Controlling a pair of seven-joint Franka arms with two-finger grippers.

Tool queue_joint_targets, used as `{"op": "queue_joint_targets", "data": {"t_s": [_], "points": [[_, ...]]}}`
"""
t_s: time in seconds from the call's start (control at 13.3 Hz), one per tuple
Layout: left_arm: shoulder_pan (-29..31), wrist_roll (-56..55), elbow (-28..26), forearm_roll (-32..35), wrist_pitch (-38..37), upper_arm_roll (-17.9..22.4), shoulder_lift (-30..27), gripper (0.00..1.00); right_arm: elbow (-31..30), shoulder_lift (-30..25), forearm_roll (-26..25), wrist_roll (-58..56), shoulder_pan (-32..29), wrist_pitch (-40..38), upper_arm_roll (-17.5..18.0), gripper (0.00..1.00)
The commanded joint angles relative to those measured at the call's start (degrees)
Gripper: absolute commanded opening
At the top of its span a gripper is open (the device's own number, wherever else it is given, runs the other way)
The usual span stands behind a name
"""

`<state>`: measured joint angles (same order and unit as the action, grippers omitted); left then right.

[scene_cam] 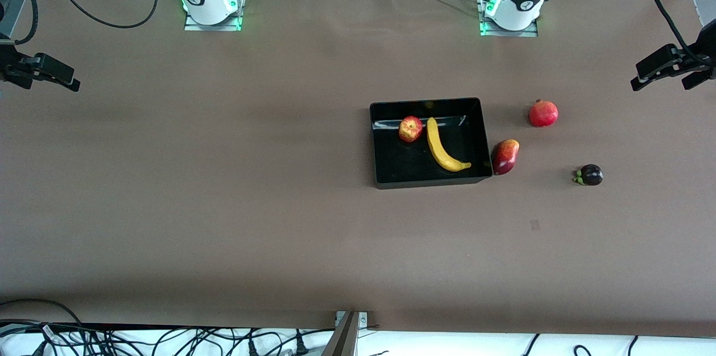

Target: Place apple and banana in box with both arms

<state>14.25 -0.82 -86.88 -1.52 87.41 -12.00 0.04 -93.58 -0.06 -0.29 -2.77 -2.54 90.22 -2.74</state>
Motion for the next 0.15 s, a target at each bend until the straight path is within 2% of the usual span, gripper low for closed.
{"op": "queue_joint_targets", "data": {"t_s": [0.0, 0.08], "points": [[0.0, 1.8, 0.6, -1.0, -1.1, 0.1, -0.1, 1.00, 1.2, 0.4, 0.9, -0.6, -0.1, -0.8, -0.1, 1.00], [-0.1, 1.8, 0.6, -1.3, -1.1, 0.1, -0.1, 1.00, 1.2, 0.4, 0.9, -0.6, -0.1, -0.8, -0.1, 1.00]]}}
